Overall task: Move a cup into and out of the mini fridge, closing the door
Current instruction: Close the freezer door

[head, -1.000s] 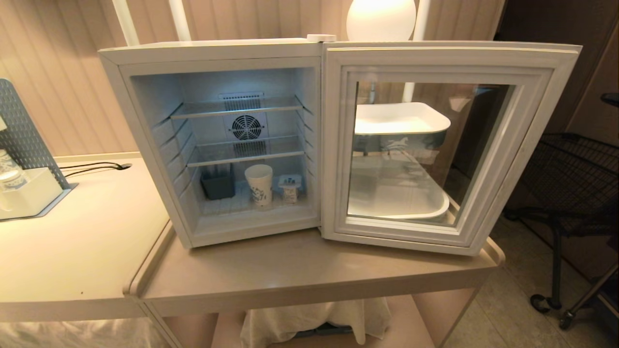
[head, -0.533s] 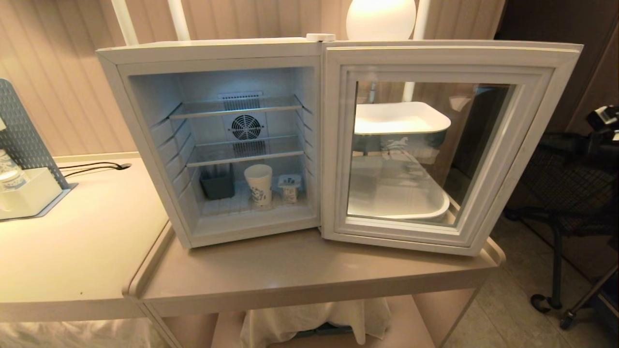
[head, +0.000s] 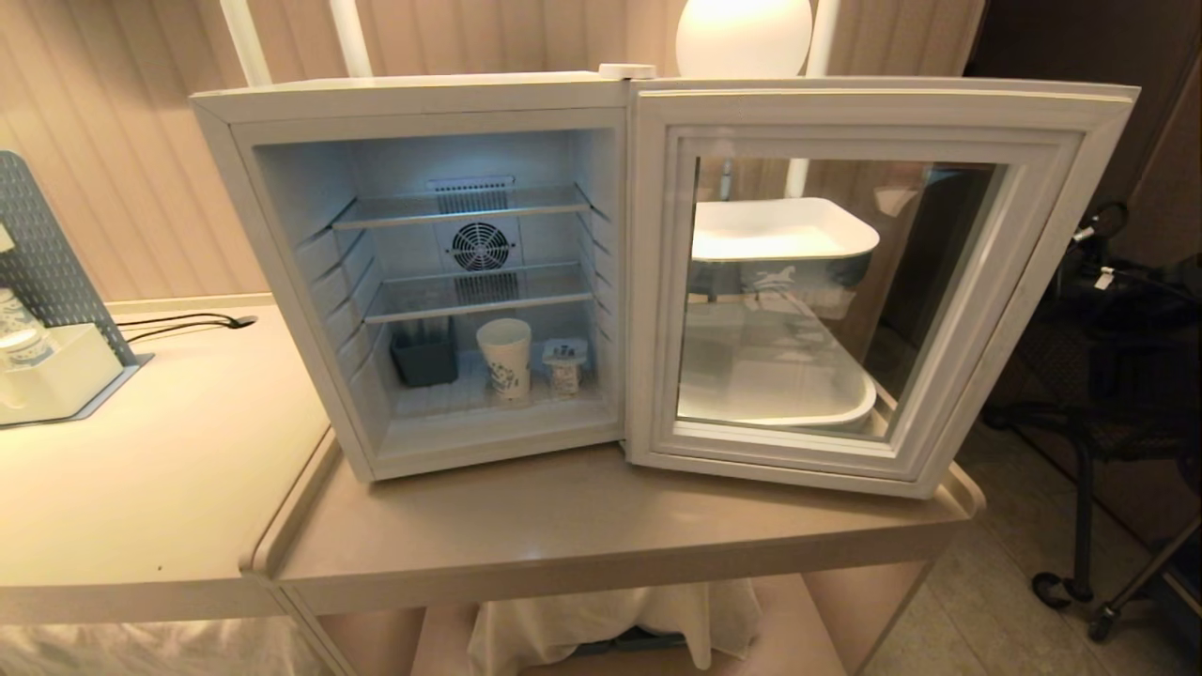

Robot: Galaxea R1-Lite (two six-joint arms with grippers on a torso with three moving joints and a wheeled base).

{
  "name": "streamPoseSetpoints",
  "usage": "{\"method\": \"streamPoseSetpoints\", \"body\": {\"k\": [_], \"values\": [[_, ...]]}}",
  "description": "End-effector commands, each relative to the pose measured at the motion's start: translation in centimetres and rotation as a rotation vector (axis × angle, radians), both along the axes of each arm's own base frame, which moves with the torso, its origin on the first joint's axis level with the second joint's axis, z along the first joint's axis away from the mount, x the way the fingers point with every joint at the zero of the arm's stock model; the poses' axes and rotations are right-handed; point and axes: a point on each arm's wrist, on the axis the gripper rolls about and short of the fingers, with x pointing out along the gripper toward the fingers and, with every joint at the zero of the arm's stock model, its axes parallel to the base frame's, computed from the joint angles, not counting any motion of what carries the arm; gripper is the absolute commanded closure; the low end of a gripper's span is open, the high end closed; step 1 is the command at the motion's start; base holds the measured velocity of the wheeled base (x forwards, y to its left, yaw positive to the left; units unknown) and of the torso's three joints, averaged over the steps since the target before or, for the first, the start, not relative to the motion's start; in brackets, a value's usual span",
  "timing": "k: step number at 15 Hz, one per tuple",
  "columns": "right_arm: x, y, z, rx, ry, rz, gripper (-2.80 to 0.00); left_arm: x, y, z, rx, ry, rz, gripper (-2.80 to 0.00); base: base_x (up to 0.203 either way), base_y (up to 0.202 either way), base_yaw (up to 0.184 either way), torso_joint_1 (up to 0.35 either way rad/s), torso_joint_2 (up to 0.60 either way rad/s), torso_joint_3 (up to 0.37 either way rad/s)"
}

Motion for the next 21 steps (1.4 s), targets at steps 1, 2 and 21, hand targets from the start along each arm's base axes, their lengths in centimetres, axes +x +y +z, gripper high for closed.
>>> {"method": "streamPoseSetpoints", "body": {"k": [1, 2, 21], "values": [[-1.3, 0.7, 2.3, 0.005, 0.023, 0.009, 0.00, 0.0, 0.0, 0.0, 0.000, 0.001, 0.001, 0.00, 0.000, 0.000, 0.000, 0.000, 0.00, 0.000], [-1.7, 1.1, 2.9, 0.010, 0.032, 0.015, 0.00, 0.0, 0.0, 0.0, 0.000, 0.001, 0.001, 0.00, 0.000, 0.000, 0.000, 0.000, 0.00, 0.000], [-27.8, 16.1, 14.4, -0.006, -0.004, 0.200, 0.00, 0.0, 0.0, 0.0, 0.000, 0.001, 0.001, 0.00, 0.000, 0.000, 0.000, 0.000, 0.00, 0.000]]}}
